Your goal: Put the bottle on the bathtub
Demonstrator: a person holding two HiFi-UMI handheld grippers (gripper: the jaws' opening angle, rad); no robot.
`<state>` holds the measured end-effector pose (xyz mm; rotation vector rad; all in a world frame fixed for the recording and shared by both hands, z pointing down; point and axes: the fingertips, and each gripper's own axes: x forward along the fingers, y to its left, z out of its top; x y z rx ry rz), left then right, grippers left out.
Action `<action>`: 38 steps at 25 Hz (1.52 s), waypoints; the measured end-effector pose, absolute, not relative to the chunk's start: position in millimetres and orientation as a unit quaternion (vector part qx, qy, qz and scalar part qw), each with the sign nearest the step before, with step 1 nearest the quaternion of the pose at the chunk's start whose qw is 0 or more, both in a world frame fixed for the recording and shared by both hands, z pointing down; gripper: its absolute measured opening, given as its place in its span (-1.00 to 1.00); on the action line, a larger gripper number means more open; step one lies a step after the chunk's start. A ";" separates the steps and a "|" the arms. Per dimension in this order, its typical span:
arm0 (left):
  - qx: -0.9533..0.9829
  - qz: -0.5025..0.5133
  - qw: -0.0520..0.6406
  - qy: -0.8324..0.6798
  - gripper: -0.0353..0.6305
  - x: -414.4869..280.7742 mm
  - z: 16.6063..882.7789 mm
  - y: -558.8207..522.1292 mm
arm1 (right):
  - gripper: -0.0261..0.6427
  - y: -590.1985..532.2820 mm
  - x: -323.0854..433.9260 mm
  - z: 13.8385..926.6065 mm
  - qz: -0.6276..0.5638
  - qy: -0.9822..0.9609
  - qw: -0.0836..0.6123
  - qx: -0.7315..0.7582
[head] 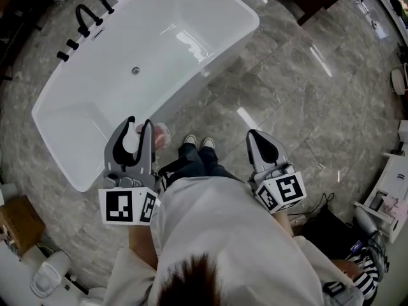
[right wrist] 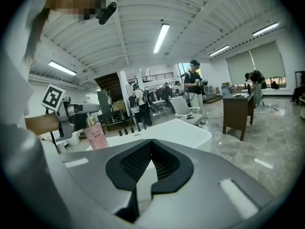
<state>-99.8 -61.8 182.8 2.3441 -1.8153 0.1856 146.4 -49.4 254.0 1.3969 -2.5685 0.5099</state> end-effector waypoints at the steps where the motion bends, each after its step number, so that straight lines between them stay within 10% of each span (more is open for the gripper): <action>1: 0.789 0.063 0.086 -0.605 -0.35 -100.0 183.5 -63.4 | -0.93 -50.3 145.1 254.1 0.172 -0.861 0.088 0.471; 38: 0.877 0.166 0.168 -0.418 -0.35 -26.8 433.0 -161.1 | -0.93 -94.3 112.0 340.5 0.245 -0.809 0.101 0.524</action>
